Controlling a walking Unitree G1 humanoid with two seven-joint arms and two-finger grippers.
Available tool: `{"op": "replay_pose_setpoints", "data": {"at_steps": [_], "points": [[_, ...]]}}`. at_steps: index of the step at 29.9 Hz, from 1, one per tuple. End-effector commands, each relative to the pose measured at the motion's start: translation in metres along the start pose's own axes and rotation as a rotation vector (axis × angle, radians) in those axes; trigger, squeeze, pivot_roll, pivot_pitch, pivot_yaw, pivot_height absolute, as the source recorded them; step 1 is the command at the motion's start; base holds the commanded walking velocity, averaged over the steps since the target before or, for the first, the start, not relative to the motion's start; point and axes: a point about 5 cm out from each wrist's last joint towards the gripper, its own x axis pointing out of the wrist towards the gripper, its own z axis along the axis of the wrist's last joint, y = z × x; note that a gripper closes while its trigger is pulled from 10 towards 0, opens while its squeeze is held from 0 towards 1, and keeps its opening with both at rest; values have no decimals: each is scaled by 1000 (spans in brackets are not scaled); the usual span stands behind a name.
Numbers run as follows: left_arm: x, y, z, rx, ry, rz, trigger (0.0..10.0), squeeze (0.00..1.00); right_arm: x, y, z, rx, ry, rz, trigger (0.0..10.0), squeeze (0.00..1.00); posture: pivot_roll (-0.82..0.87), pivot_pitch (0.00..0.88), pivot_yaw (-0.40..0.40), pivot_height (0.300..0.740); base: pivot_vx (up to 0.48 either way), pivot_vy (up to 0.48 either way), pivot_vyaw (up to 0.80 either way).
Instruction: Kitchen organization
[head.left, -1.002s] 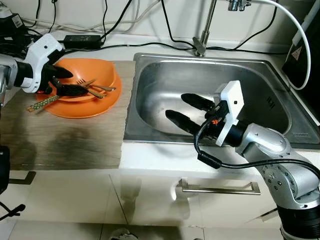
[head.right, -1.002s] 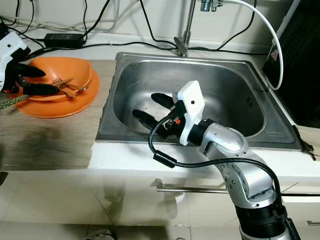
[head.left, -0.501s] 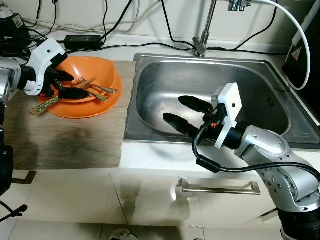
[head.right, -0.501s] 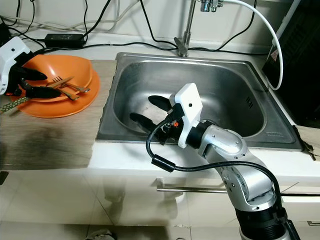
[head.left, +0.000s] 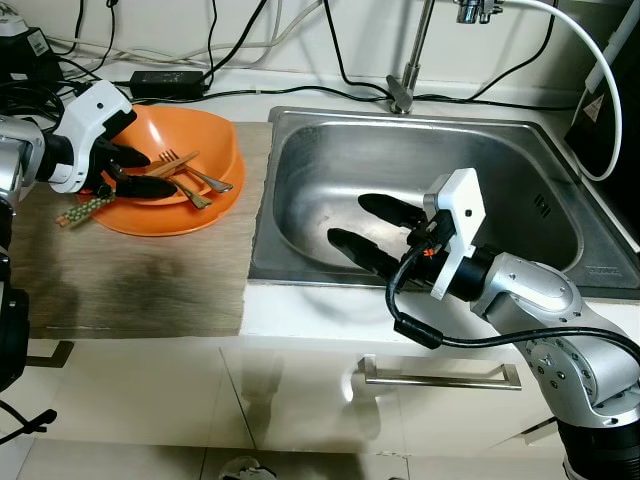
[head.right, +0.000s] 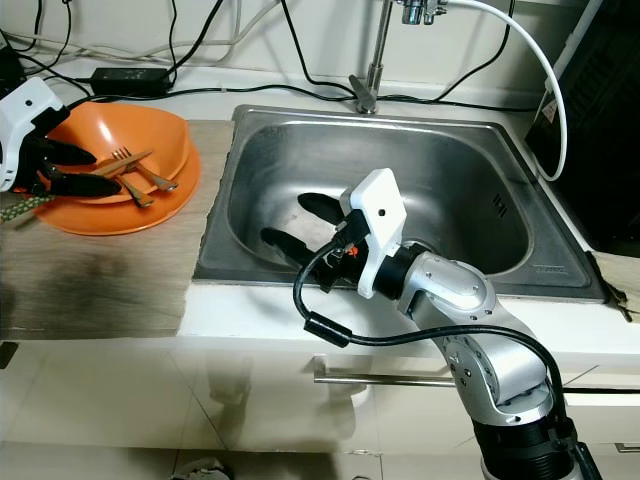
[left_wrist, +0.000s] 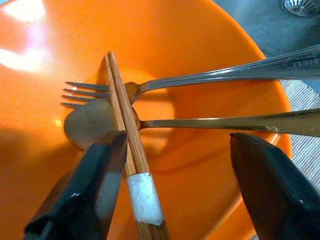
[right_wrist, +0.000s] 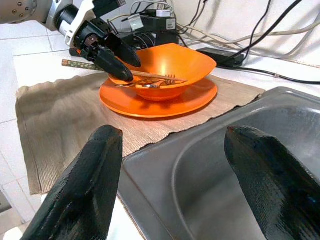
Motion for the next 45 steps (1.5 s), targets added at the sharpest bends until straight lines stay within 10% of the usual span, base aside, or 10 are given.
{"op": "replay_pose_setpoints", "data": {"at_steps": [1, 28, 45], "points": [[1, 1, 3, 9, 8, 7, 0, 0, -1, 1, 1, -14, 10, 11, 10000, 0, 84, 26, -12, 740, 0, 0, 0], [0, 2, 3, 0, 8, 17, 0, 0, -1, 0, 1, -23, 15, 3, 10000, 0, 85, 31, -11, 740, 0, 0, 0], [-11, 10, 34, -99, -209, 110, 0, 0, 0, -8, 5, -33, -9, -45, 10000, 0, 87, 32, -10, 740, 0, 0, 0]]}}
